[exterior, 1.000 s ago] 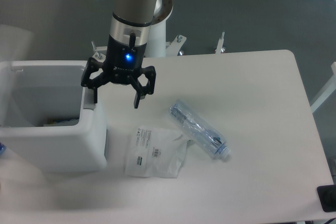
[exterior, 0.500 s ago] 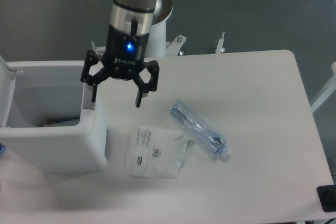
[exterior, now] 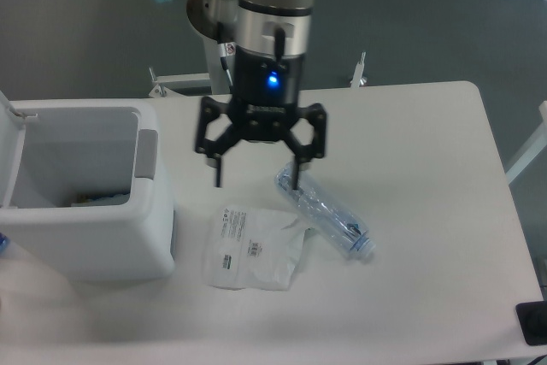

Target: Open the trash can

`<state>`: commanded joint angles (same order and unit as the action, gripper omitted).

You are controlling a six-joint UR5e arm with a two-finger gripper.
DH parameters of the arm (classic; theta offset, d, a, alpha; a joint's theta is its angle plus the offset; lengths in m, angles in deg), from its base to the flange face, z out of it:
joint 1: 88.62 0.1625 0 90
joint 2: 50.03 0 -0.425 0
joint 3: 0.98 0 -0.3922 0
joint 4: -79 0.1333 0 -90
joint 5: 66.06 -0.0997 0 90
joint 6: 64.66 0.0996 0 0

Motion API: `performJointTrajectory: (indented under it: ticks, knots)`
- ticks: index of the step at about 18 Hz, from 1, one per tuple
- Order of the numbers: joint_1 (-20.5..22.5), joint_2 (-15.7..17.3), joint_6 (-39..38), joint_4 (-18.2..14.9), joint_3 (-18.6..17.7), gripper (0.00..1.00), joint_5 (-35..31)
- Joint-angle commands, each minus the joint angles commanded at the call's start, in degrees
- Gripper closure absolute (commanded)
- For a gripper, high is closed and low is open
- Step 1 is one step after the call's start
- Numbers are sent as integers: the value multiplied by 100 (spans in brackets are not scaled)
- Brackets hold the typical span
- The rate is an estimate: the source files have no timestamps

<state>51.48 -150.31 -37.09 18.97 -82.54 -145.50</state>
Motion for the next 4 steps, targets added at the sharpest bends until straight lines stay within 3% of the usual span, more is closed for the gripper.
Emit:
performJointTrajectory:
  ticks: [4]
  knots:
    - [26, -35, 627, 26, -35, 0, -485]
